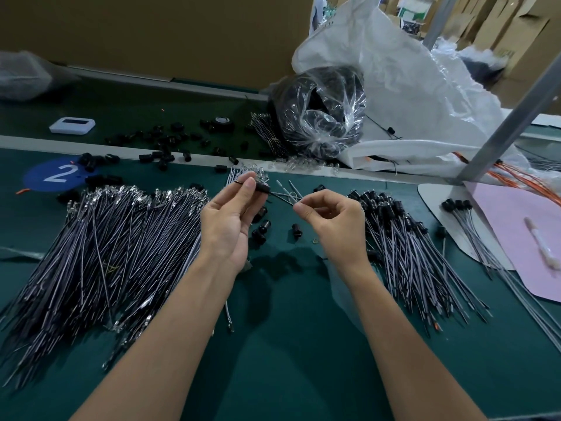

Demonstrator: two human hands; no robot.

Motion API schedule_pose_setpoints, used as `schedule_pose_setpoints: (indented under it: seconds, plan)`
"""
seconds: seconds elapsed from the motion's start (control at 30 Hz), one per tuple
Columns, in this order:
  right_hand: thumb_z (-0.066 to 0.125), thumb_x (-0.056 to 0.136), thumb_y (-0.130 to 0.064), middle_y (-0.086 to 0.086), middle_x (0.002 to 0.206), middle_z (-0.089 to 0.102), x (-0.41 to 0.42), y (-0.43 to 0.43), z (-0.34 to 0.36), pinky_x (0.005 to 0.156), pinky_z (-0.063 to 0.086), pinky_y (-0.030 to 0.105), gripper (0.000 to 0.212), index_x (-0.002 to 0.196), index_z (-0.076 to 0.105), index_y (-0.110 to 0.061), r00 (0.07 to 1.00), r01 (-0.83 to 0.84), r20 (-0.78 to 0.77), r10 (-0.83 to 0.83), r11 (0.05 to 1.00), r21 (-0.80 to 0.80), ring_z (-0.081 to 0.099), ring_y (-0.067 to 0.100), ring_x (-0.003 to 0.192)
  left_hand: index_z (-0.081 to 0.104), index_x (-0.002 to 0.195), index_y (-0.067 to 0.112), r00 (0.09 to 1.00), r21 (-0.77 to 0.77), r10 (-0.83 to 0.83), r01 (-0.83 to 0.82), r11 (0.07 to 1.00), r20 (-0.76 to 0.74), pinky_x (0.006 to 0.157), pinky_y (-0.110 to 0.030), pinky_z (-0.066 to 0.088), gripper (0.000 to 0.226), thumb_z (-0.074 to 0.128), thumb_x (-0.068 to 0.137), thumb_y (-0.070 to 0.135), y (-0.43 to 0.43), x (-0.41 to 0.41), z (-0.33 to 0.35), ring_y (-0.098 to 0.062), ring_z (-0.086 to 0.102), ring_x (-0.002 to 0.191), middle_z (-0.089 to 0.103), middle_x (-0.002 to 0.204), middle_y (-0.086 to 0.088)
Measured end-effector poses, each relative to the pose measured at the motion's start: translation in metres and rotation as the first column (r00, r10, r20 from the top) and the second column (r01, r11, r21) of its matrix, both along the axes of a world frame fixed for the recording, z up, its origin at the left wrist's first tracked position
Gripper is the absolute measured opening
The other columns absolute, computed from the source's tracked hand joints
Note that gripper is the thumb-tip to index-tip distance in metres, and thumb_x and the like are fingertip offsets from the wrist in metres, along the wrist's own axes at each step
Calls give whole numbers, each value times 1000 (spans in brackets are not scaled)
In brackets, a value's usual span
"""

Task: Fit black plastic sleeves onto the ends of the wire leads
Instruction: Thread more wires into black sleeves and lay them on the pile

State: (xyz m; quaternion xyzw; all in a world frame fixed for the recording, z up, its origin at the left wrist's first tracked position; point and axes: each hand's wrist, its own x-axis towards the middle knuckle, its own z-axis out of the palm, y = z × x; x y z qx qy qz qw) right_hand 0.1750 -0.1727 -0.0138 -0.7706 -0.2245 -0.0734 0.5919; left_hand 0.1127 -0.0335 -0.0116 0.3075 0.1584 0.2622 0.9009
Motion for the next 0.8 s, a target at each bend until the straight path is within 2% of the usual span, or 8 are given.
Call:
schedule_pose_setpoints:
  seconds: [0.13, 0.23, 0.3, 0.47, 0.63, 0.8]
  plan:
    - [82, 75, -11, -9, 63, 68, -1, 0, -1, 58, 44, 13, 11, 72, 75, -18, 997, -3, 70, 8, 997, -74, 57, 2, 55, 75, 82, 9, 1000, -54, 30, -29, 998, 2, 74, -21, 57, 10, 71, 74, 4, 1, 0, 0, -17, 72, 85, 74, 87, -5]
    - [82, 75, -11, -1, 64, 70, -1, 1, -3, 57, 45, 17, 7, 73, 76, -15, 997, 1, 83, 7, 995, -101, 60, 18, 57, 74, 85, 8, 1000, -18, 16, -16, 1000, 10, 73, -21, 57, 16, 72, 69, 6, 1, 0, -1, -16, 72, 83, 74, 87, -5]
    - [82, 75, -12, 1, 64, 70, -1, 1, -3, 56, 45, 16, 7, 73, 76, -15, 996, 8, 91, 2, 995, -103, 60, 21, 58, 74, 85, 8, 1000, 33, 1, -1, 999, 5, 72, -21, 57, 14, 71, 72, 4, -1, 1, -2, -15, 72, 79, 74, 84, -5]
    - [82, 76, -13, -4, 64, 70, -1, 1, -2, 56, 46, 17, 6, 74, 76, -15, 994, 20, 109, -9, 994, -103, 61, 16, 57, 74, 88, 7, 999, 145, -37, 38, 989, -10, 72, -20, 56, 13, 68, 80, 0, -6, 2, -4, -15, 72, 78, 74, 82, -6]
    - [80, 78, -13, -8, 60, 66, -3, 1, 0, 54, 42, 13, 7, 73, 75, -14, 993, 19, 120, -8, 996, -85, 54, 2, 51, 73, 90, 6, 999, 149, -44, 41, 988, 17, 73, -21, 56, 22, 72, 68, 7, -7, 2, -3, -16, 72, 81, 73, 87, -9]
    - [75, 83, -11, -4, 59, 66, -5, 2, -1, 55, 44, 16, 7, 75, 76, -10, 989, -4, 145, 20, 994, -110, 54, 2, 51, 72, 88, 5, 1000, 182, -7, 3, 983, 22, 73, -22, 57, 23, 73, 66, 8, -9, 2, -2, -16, 71, 78, 72, 85, -11]
